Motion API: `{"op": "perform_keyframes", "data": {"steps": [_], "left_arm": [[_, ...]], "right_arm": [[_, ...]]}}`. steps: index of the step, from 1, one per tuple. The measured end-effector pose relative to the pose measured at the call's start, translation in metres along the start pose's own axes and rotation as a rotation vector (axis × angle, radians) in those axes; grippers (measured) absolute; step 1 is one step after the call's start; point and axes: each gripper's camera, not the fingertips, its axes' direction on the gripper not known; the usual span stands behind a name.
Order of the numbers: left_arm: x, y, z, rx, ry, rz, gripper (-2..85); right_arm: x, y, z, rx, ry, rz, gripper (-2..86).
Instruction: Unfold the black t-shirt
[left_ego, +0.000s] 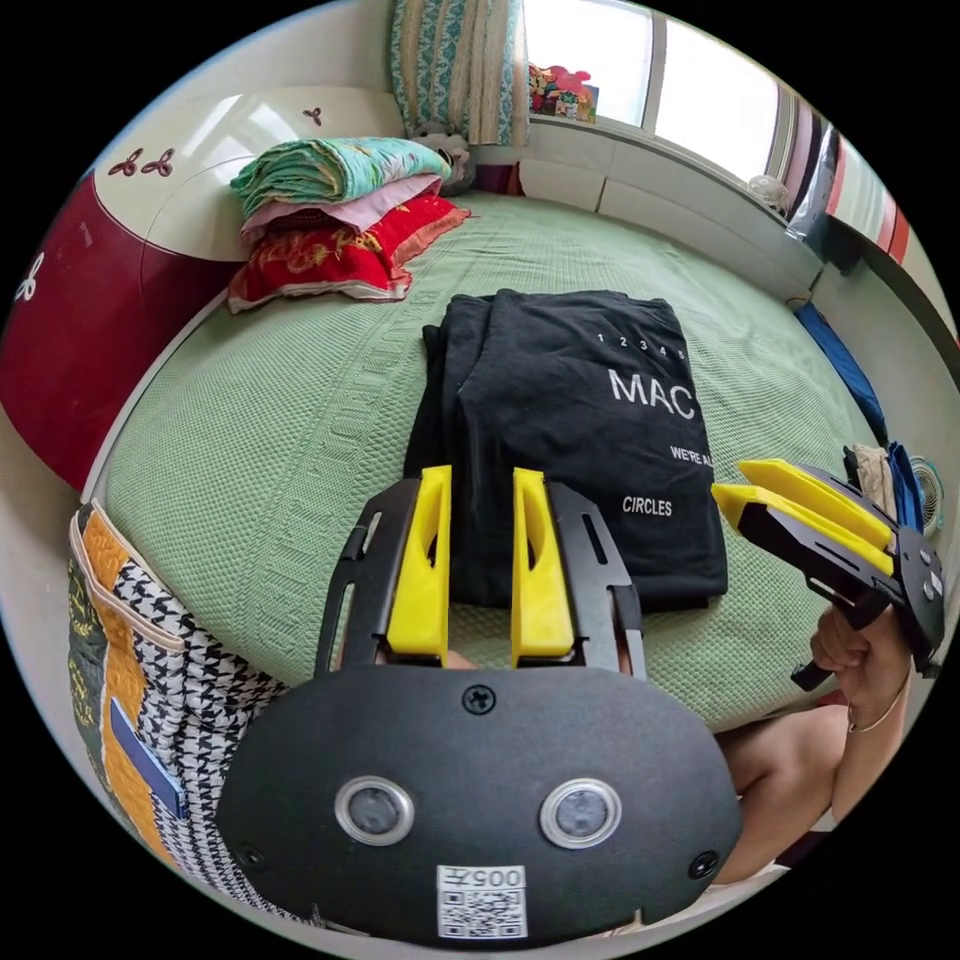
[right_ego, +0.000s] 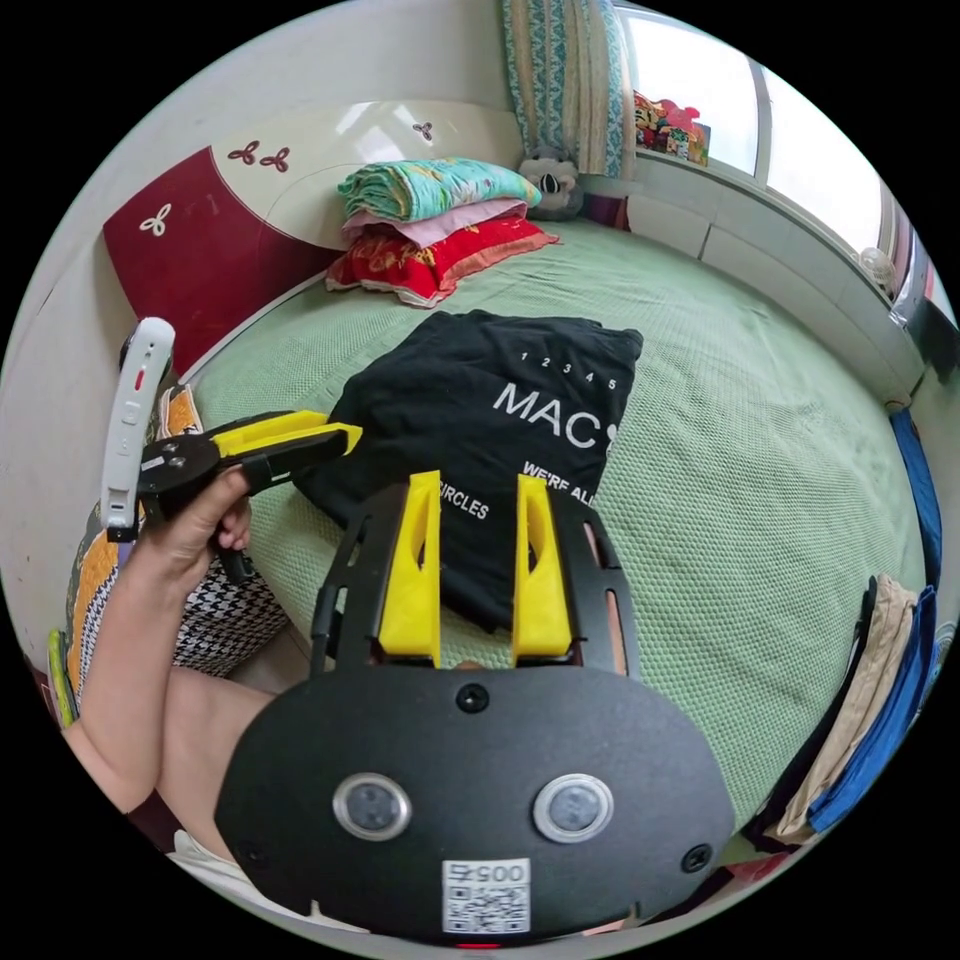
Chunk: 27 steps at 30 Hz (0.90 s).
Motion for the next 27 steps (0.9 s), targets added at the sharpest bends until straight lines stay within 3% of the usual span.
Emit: {"op": "perform_keyframes", "data": {"steps": [27], "left_arm": [[-0.018,-0.012,0.020,-0.022,0.070,-0.046,4.7]], "right_arm": [[-0.026,-0.018,0.044,-0.073,0.017,-0.038,9.2]]}}
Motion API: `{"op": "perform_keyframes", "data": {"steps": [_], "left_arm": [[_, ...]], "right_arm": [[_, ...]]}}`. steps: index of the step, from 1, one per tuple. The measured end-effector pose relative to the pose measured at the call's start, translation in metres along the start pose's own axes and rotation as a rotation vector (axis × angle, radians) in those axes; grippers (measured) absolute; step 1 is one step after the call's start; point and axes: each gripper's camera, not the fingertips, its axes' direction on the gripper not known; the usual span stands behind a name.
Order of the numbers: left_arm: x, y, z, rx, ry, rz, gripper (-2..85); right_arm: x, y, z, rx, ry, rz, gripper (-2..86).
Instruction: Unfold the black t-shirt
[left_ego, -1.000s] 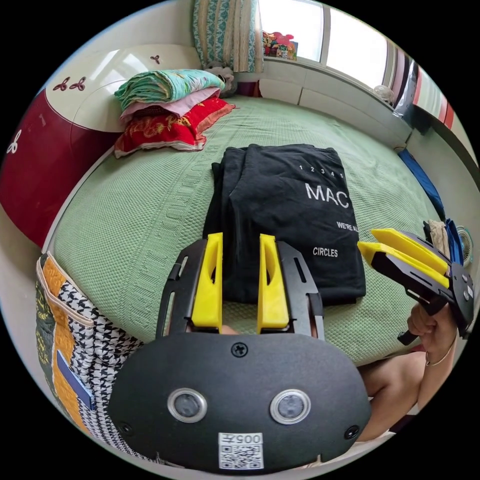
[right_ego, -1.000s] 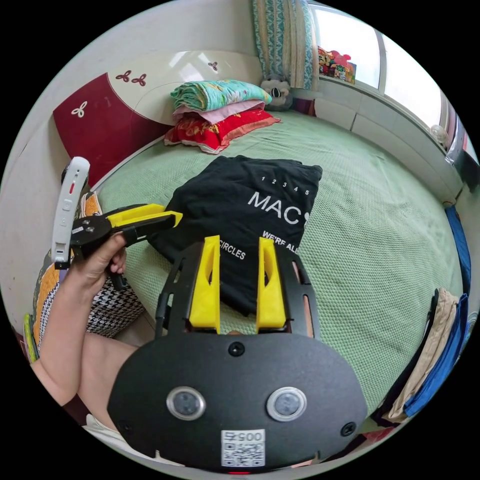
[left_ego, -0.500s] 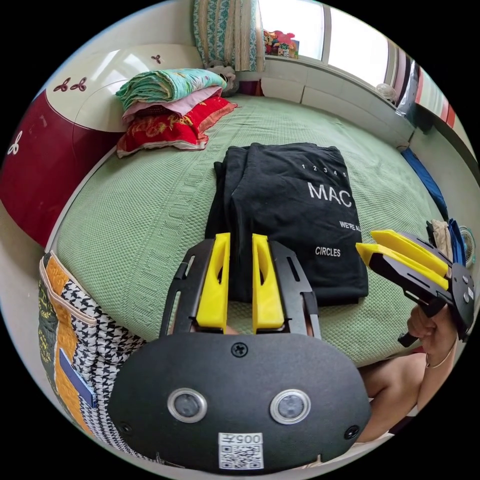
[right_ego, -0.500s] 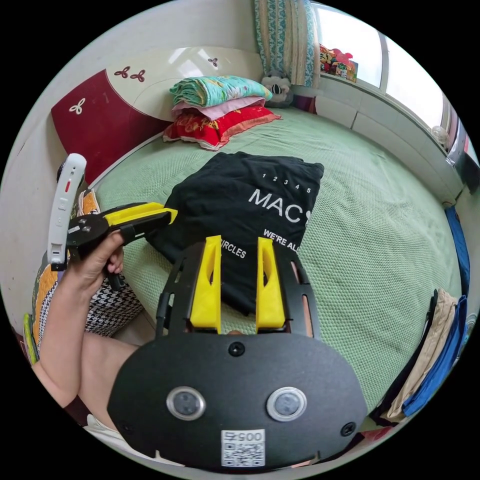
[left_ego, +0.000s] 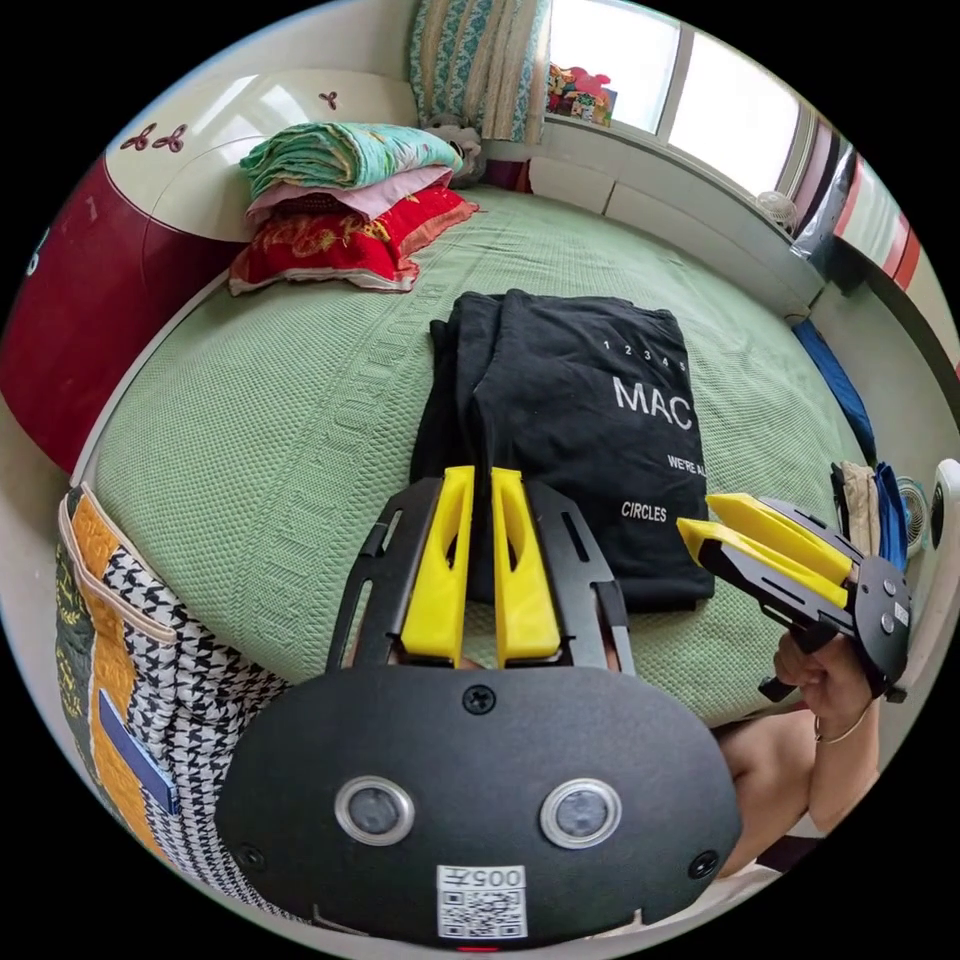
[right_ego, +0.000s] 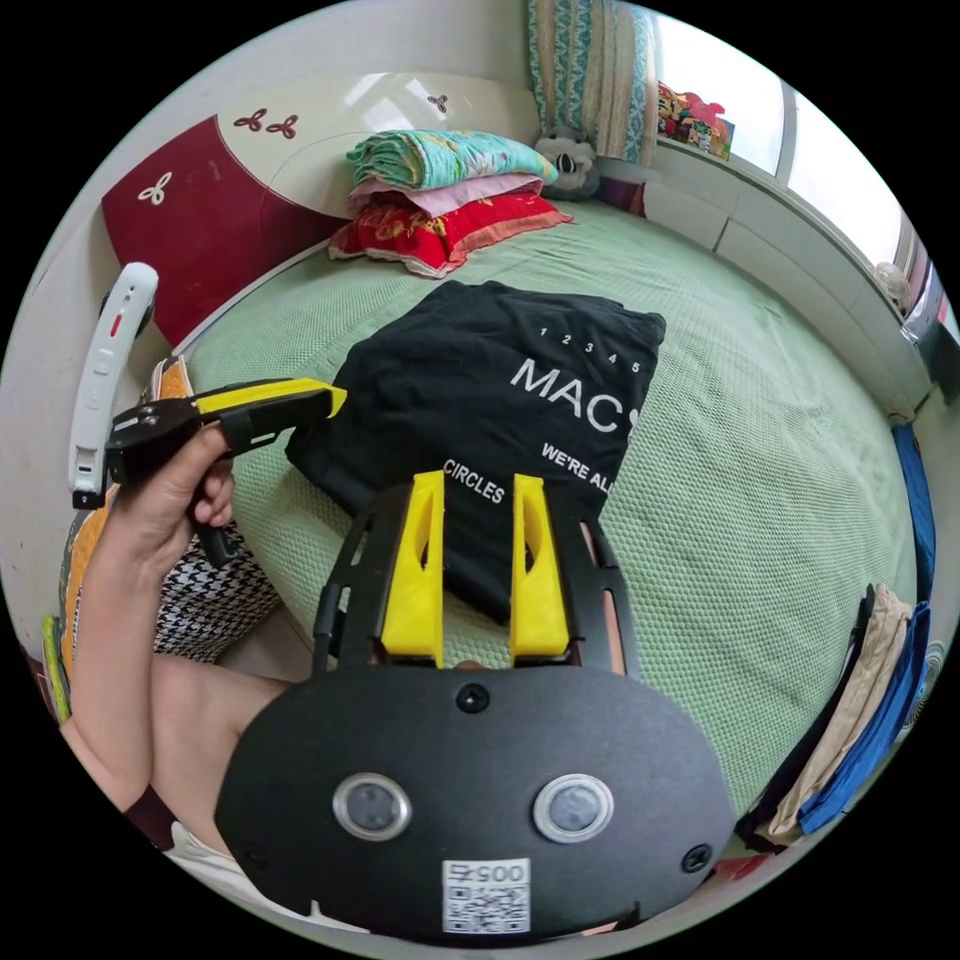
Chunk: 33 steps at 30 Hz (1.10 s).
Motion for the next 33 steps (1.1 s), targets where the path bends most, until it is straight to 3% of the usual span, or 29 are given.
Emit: {"op": "perform_keyframes", "data": {"steps": [22,33], "left_arm": [[0.074,0.006,-0.025,0.056,0.018,0.139,1.5],[0.125,0.018,-0.024,0.016,0.044,0.263,0.5]], "right_arm": [[0.005,0.001,0.018,-0.012,0.058,-0.021,8.6],[0.048,-0.001,0.011,-0.002,-0.041,0.133,8.8]]}}
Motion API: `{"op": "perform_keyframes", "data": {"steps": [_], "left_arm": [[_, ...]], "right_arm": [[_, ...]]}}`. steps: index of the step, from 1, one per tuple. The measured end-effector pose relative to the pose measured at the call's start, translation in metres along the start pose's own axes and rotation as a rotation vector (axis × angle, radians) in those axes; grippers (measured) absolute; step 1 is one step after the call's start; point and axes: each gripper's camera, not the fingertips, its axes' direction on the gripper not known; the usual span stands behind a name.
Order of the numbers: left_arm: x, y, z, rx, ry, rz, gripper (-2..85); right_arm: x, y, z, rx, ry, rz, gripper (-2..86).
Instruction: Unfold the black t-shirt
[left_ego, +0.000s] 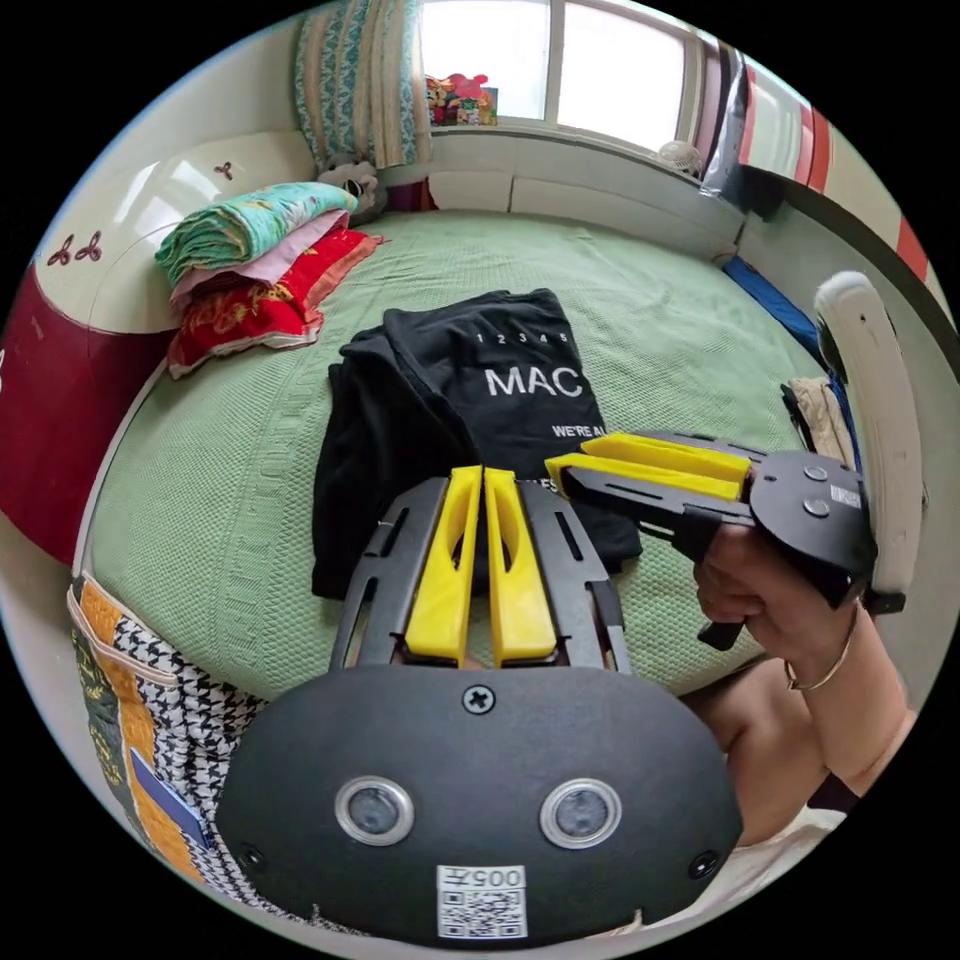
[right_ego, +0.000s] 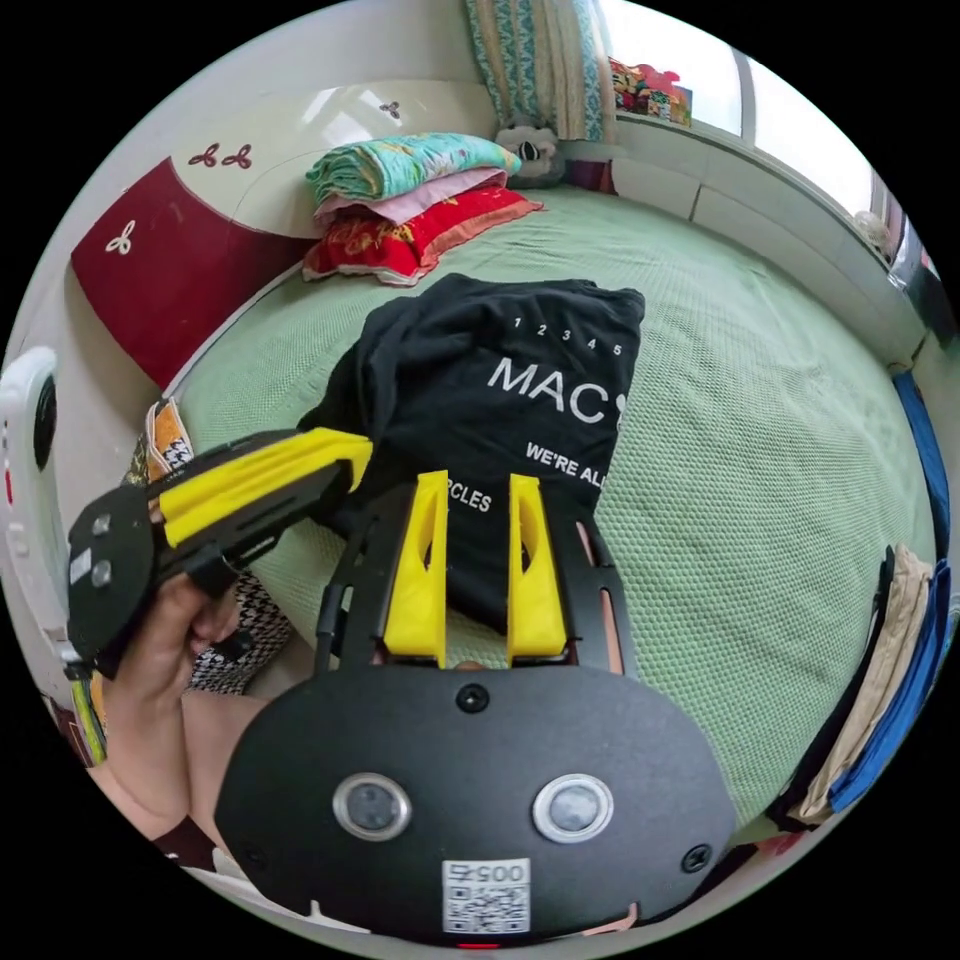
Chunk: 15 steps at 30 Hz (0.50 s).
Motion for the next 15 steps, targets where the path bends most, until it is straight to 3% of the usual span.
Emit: {"op": "perform_keyframes", "data": {"steps": [4,9,11,15], "left_arm": [[0.027,0.001,0.003,-0.019,0.060,0.062,0.3],[0.048,0.004,-0.005,0.034,-0.149,0.132,1.7],[0.040,0.006,-0.010,0.071,-0.214,0.101,5.0],[0.005,0.009,-0.015,0.076,-0.177,-0.026,10.4]], "right_arm": [[0.011,0.001,-0.005,0.006,-0.012,0.026,8.4],[0.028,0.005,-0.014,0.023,-0.008,0.037,7.9],[0.034,0.006,-0.017,0.028,-0.011,0.042,8.0],[0.045,0.008,-0.021,0.035,-0.009,0.046,8.9]]}}
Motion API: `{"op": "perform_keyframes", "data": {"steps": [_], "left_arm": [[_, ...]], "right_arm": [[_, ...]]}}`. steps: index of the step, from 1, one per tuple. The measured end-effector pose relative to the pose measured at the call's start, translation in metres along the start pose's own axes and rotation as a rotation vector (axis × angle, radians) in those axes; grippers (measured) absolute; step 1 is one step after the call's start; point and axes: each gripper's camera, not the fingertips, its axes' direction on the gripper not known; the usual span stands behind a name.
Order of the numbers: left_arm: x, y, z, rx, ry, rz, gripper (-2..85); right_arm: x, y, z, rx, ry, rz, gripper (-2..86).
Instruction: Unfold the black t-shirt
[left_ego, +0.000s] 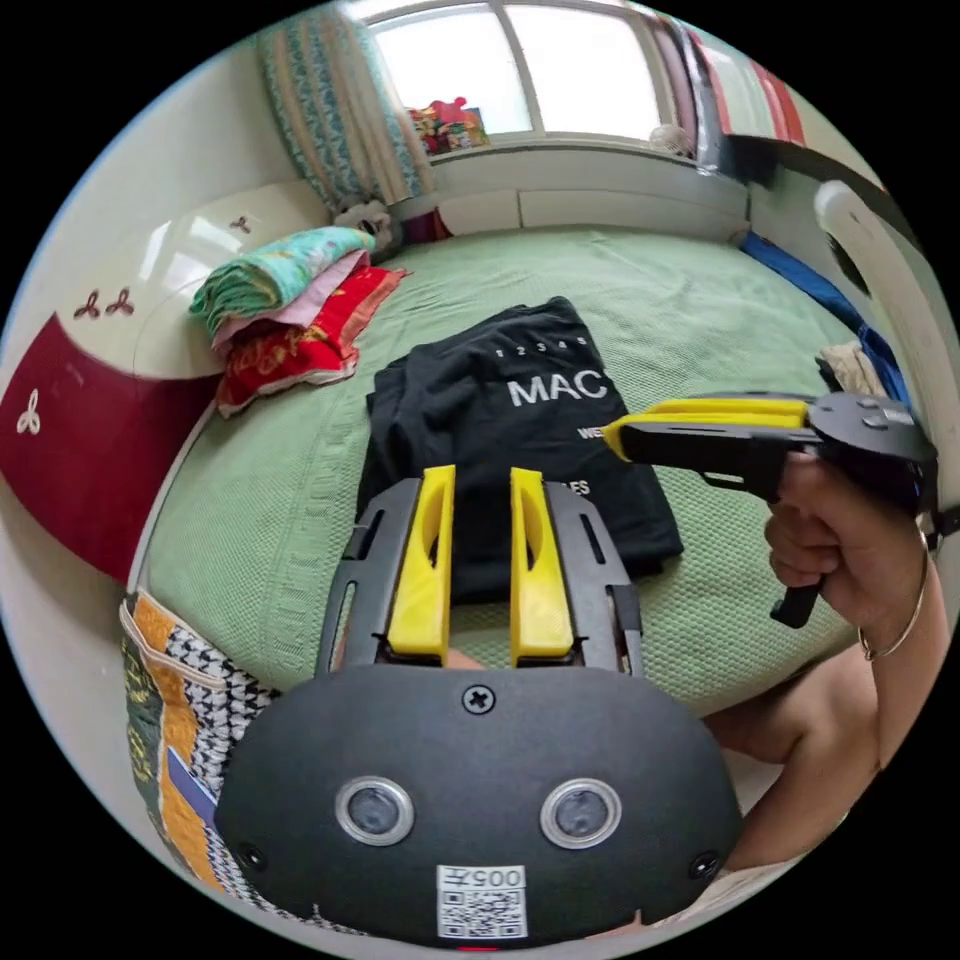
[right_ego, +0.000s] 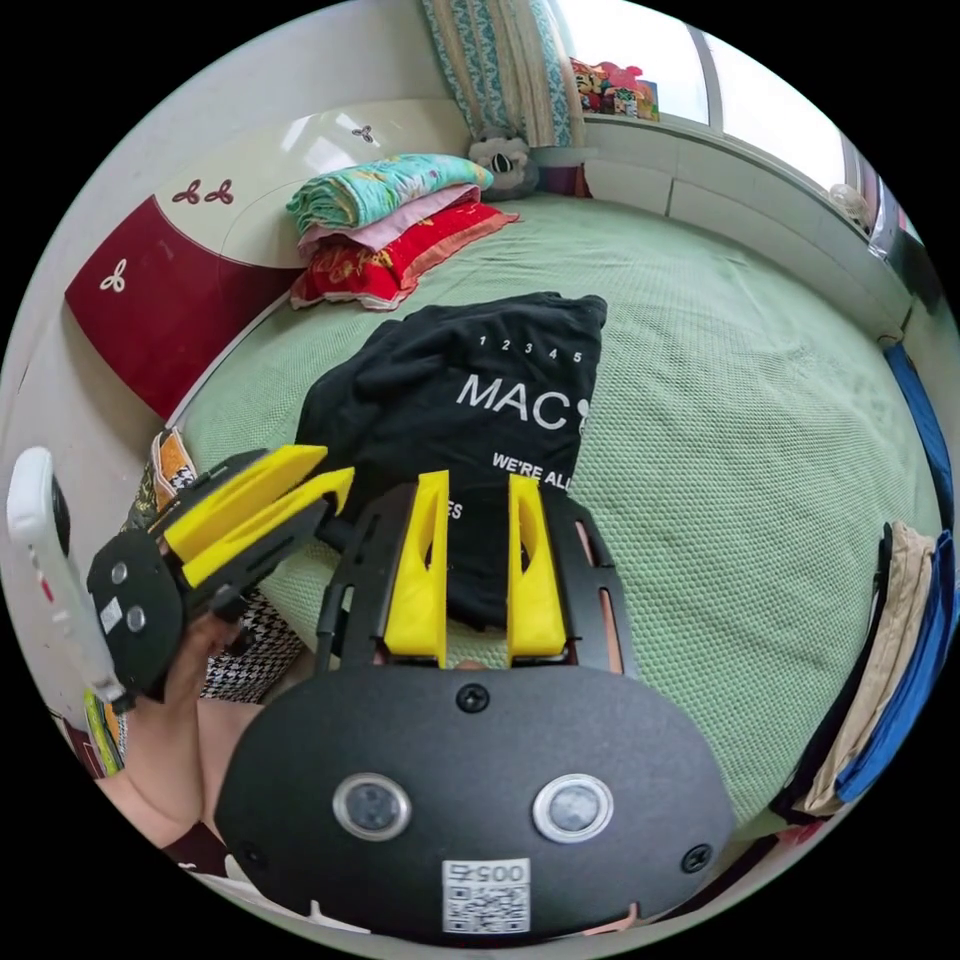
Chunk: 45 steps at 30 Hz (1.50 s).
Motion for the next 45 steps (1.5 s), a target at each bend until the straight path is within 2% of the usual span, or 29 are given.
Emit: {"op": "perform_keyframes", "data": {"steps": [2,7,10,13,20,23,32,39,45], "left_arm": [[-0.028,0.004,0.002,-0.009,0.032,-0.098,13.2],[-0.057,0.012,0.013,-0.060,0.058,-0.154,15.9],[-0.057,0.011,0.031,-0.164,0.072,-0.139,14.7],[-0.053,0.007,0.044,-0.254,0.130,-0.125,10.0],[-0.029,0.005,0.019,-0.114,0.246,-0.081,4.6],[-0.008,0.003,0.016,-0.084,0.211,-0.020,4.5],[0.040,0.005,0.017,-0.044,0.261,0.092,4.7],[0.059,0.007,0.011,-0.032,0.234,0.174,4.4],[0.054,0.008,0.006,-0.026,0.333,0.192,4.2]], "right_arm": [[0.003,0.001,-0.002,0.004,-0.001,-0.005,9.1],[0.009,0.002,-0.004,0.010,0.011,-0.009,9.2],[0.011,0.003,-0.005,0.012,-0.002,-0.013,9.4],[0.013,0.003,-0.007,0.018,0.004,-0.022,9.4],[0.025,0.004,-0.007,0.023,0.010,-0.024,9.3],[0.032,0.004,-0.011,0.044,-0.005,-0.028,9.5],[0.063,0.001,-0.017,0.053,-0.246,-0.015,13.3],[0.063,-0.002,0.006,-0.038,-0.186,-0.067,13.6],[0.055,0.000,0.013,-0.046,-0.128,-0.164,10.2]]}}
